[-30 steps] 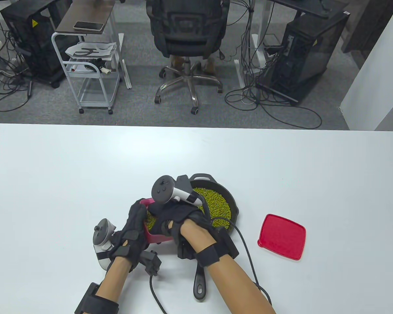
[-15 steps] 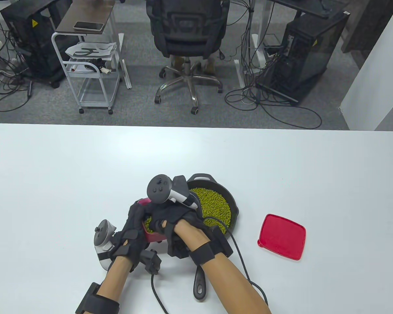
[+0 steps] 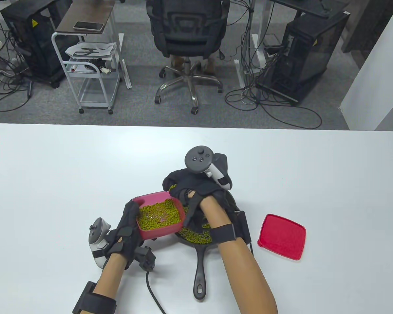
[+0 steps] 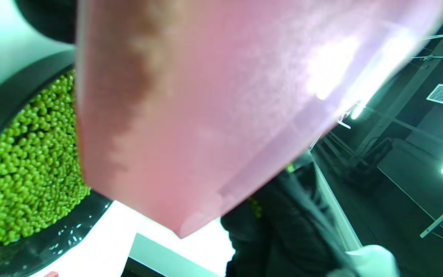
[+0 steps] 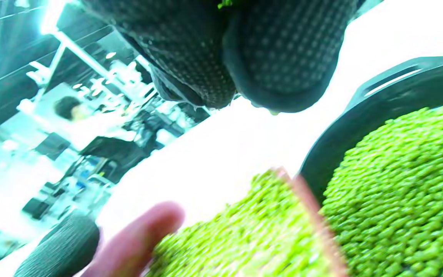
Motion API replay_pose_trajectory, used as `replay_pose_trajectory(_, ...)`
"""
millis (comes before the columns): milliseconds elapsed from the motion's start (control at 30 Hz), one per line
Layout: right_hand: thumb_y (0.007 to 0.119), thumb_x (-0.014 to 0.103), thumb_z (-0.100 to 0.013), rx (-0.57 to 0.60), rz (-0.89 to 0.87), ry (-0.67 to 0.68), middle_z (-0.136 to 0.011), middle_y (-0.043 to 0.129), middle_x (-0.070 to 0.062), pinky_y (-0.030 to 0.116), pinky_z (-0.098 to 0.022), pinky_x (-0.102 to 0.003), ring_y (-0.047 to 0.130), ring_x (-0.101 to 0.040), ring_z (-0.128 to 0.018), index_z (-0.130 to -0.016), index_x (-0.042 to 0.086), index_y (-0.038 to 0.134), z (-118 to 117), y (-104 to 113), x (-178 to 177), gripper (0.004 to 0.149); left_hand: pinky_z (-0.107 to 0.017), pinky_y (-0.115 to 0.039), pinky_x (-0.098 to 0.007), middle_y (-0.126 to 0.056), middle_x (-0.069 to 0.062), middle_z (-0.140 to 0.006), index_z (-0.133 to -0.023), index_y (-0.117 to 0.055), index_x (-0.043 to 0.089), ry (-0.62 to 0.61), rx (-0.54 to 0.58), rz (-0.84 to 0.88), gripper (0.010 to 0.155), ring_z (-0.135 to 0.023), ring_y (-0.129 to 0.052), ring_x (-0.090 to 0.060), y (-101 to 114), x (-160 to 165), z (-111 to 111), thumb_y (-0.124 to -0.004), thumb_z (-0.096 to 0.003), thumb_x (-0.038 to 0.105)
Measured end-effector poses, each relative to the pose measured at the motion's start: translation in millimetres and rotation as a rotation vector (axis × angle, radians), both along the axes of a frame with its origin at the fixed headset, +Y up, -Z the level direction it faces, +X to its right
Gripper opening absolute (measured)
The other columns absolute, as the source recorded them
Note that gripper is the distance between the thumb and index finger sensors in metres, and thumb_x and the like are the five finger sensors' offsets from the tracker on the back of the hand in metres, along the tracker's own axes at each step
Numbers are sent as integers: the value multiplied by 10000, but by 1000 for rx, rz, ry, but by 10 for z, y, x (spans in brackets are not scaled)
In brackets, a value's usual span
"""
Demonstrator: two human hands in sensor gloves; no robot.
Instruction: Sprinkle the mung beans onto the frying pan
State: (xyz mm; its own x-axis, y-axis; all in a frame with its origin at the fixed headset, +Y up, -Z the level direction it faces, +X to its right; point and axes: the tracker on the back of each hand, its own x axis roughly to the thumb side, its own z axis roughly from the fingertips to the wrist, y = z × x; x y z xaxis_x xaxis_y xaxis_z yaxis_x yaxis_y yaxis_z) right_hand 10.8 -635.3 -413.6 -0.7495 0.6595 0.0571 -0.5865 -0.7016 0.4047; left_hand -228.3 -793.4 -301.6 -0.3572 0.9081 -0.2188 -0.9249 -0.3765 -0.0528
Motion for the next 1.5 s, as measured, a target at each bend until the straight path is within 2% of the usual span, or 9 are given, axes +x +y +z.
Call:
replay_pose_trajectory(267, 915, 104, -475, 100, 234, -183, -903, 856, -125, 946, -369, -337, 921, -431, -664, -815, 199, 878, -204, -259, 371, 355, -370, -865, -429, -412, -236, -1118, -1124, -264, 237, -1, 5, 14, 788, -685, -824, -428, 22, -11, -2, -526, -552, 713)
replay_pose_trajectory(367, 910, 101, -478, 83, 267, -187, -904, 856, -126, 945, -372, -338, 920, -434, -666, -819, 197, 877, -209, -302, 458, 355, -372, -865, -428, -413, -236, -1118, -1124, -262, 238, -2, 5, 14, 790, -686, -823, -428, 27, -15, -2, -524, -552, 715)
replay_pose_trajectory(433, 908, 100, -478, 76, 308, -171, -902, 858, -124, 945, -370, -337, 922, -431, -662, -817, 199, 877, -191, -324, 534, 355, -371, -865, -428, -413, -236, -1118, -1124, -264, 235, 1, 4, 16, 788, -686, -822, -428, 30, -16, -4, -526, -554, 712)
replay_pose_trajectory(633, 904, 101, -486, -74, 375, -48, -900, 860, -128, 947, -362, -333, 926, -432, -651, -828, 195, 872, -26, -421, 647, 356, -371, -864, -429, -414, -237, -1117, -1125, -264, 236, -1, 1, 15, 790, -686, -822, -428, 44, -13, -5, -525, -552, 714)
replay_pose_trajectory(767, 900, 105, -493, -159, 315, 28, -902, 859, -135, 946, -358, -334, 927, -435, -646, -839, 191, 865, 99, -510, 602, 359, -371, -865, -427, -417, -235, -1117, -1124, -266, 239, 2, 4, 17, 790, -686, -823, -427, 49, -21, -1, -524, -550, 716)
replay_pose_trajectory(1100, 893, 153, -509, -141, 282, 131, -924, 843, -153, 936, -397, -360, 908, -452, -686, -891, 193, 826, 237, -541, 240, 390, -372, -867, -424, -417, -234, -1117, -1125, -265, 239, 17, 10, 44, 790, -687, -824, -424, 70, -75, 21, -523, -551, 717)
replay_pose_trajectory(1333, 868, 198, -526, -124, 290, 147, -989, 793, -167, 882, -481, -467, 840, -485, -793, -931, 189, 797, 254, -555, 133, 411, -374, -867, -424, -417, -233, -1117, -1125, -263, 239, 23, 12, 55, 789, -688, -824, -422, 84, -91, 18, -523, -553, 717)
replay_pose_trajectory(1433, 800, 316, -556, -152, 285, 156, -1053, 735, -193, 834, -521, -523, 775, -518, -853, -986, 193, 752, 261, -569, 155, 450, -374, -867, -423, -417, -232, -1118, -1125, -263, 240, 21, 13, 58, 789, -689, -824, -422, 88, -93, 17, -523, -553, 717)
replay_pose_trajectory(1500, 765, 408, -565, -200, 268, 169, -1129, 625, -230, 758, -573, -613, 663, -551, -937, -1049, 193, 680, 269, -592, 183, 536, -373, -867, -424, -418, -233, -1117, -1125, -264, 238, 21, 14, 60, 791, -689, -824, -422, 89, -95, 17, -522, -552, 718)
